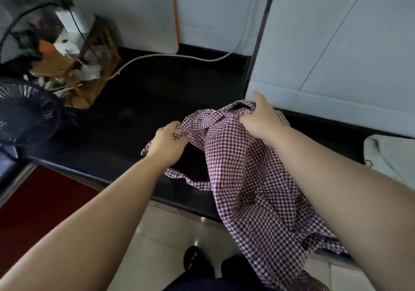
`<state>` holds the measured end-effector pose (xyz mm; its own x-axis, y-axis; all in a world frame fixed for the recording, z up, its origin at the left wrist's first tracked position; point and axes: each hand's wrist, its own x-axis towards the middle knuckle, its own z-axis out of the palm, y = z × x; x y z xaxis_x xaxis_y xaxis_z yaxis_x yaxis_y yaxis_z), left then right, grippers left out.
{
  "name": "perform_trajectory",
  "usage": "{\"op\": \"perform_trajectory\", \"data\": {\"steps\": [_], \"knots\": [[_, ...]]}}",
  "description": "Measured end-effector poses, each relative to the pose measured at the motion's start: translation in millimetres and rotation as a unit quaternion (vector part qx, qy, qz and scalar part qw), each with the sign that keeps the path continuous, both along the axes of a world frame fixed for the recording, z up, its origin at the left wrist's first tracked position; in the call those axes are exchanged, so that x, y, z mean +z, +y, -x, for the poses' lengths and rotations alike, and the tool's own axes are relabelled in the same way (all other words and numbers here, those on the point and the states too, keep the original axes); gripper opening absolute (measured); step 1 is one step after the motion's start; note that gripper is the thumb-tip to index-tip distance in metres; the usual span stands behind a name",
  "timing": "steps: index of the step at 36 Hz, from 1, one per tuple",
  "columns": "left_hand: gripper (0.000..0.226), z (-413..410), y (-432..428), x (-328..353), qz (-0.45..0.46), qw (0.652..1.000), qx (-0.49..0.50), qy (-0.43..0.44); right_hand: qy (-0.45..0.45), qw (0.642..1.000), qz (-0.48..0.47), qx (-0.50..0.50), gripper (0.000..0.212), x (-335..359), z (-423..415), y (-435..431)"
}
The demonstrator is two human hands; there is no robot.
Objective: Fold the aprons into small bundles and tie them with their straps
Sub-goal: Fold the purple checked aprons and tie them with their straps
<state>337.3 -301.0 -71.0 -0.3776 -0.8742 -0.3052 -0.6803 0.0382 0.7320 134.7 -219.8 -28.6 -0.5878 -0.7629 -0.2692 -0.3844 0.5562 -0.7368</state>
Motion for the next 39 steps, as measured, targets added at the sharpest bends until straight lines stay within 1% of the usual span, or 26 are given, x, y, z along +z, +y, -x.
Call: {"op": "perform_trajectory", "data": {"steps": [2, 5, 6, 7, 8, 9, 10, 12, 13, 14, 15, 16, 17, 19, 20, 22, 25, 27, 29, 30, 31, 32, 34, 36, 37, 39], "knots": [[0.049, 5, 7, -11, -0.006, 0.999, -0.047, -0.019, 0.018, 0.999, -0.031, -0.028, 0.067, -16, 6, 7], [0.048, 17, 13, -21, -0.046, 0.993, -0.104, -0.041, 0.000, 0.997, -0.050, -0.064, 0.050, -36, 11, 17], [0.051, 21, 12, -25, -0.061, 0.991, -0.113, -0.042, -0.008, 0.996, -0.053, -0.069, 0.051, -42, 13, 19], [0.055, 26, 13, -29, -0.076, 0.989, -0.118, -0.039, -0.018, 0.995, -0.058, -0.077, 0.058, -48, 14, 23], [0.062, 28, 13, -30, -0.086, 0.990, -0.112, -0.024, -0.033, 0.994, -0.065, -0.083, 0.070, -51, 13, 25], [0.070, 34, 14, -32, -0.104, 0.989, -0.106, -0.006, -0.063, 0.991, -0.077, -0.088, 0.081, -53, 12, 28], [0.080, 37, 14, -33, -0.125, 0.987, -0.100, 0.019, -0.110, 0.987, -0.083, -0.083, 0.084, -54, 11, 29], [0.101, 49, 18, -34, -0.177, 0.977, -0.112, 0.051, -0.225, 0.970, -0.082, -0.036, 0.065, -53, 10, 32], [0.107, 54, 21, -34, -0.189, 0.972, -0.131, 0.049, -0.245, 0.966, -0.079, 0.001, 0.057, -51, 9, 33], [0.109, 59, 24, -34, -0.191, 0.969, -0.155, 0.037, -0.236, 0.968, -0.079, 0.039, 0.053, -50, 9, 33], [0.106, 64, 27, -34, -0.175, 0.970, -0.169, 0.011, -0.208, 0.972, -0.085, 0.066, 0.051, -47, 10, 34], [0.096, 65, 28, -32, -0.137, 0.976, -0.166, -0.015, -0.178, 0.976, -0.084, 0.088, 0.049, -44, 9, 33], [0.076, 65, 25, -33, -0.094, 0.984, -0.149, -0.033, -0.148, 0.980, -0.085, 0.099, 0.047, -42, 9, 31], [0.031, 61, 19, -34, -0.032, 0.995, -0.087, -0.037, -0.098, 0.987, -0.079, 0.095, 0.038, -41, 15, 29], [0.020, 57, 14, -34, -0.017, 0.998, -0.051, -0.034, -0.077, 0.991, -0.074, 0.080, 0.036, -42, 19, 27], [0.020, 48, 6, -31, 0.004, 0.999, 0.030, -0.037, -0.054, 0.994, -0.078, 0.057, 0.042, -47, 26, 26], [0.031, 30, -12, -29, 0.023, 0.984, 0.168, -0.052, -0.052, 0.988, -0.116, 0.084, 0.059, -59, 26, 23], [0.034, 15, -24, -28, 0.017, 0.970, 0.219, -0.099, -0.048, 0.982, -0.143, 0.115, 0.070, -68, 20, 20], [0.038, 7, -28, -28, -0.005, 0.960, 0.244, -0.140, -0.046, 0.969, -0.209, 0.121, 0.088, -77, 18, 22], [0.046, 4, -27, -28, -0.019, 0.955, 0.250, -0.157, -0.044, 0.962, -0.240, 0.126, 0.092, -79, 17, 22], [0.056, 4, -25, -27, -0.020, 0.953, 0.250, -0.169, -0.039, 0.957, -0.255, 0.134, 0.092, -82, 16, 22], [0.065, 3, -24, -27, -0.002, 0.956, 0.240, -0.170, -0.029, 0.955, -0.256, 0.144, 0.088, -84, 15, 18], [0.074, 4, -19, -25, 0.063, 0.972, 0.189, -0.124, 0.009, 0.960, -0.233, 0.152, 0.078, -86, 10, 9], [0.073, 8, -17, -21, 0.116, 0.985, 0.118, -0.045, 0.059, 0.966, -0.209, 0.136, 0.071, -83, 7, 0], [0.071, 11, -18, -18, 0.134, 0.987, 0.079, -0.030, 0.084, 0.969, -0.196, 0.126, 0.069, -83, 8, -6], [0.061, 16, -23, -19, 0.140, 0.988, 0.022, -0.053, 0.135, 0.974, -0.145, 0.114, 0.064, -79, 10, -19]]}}
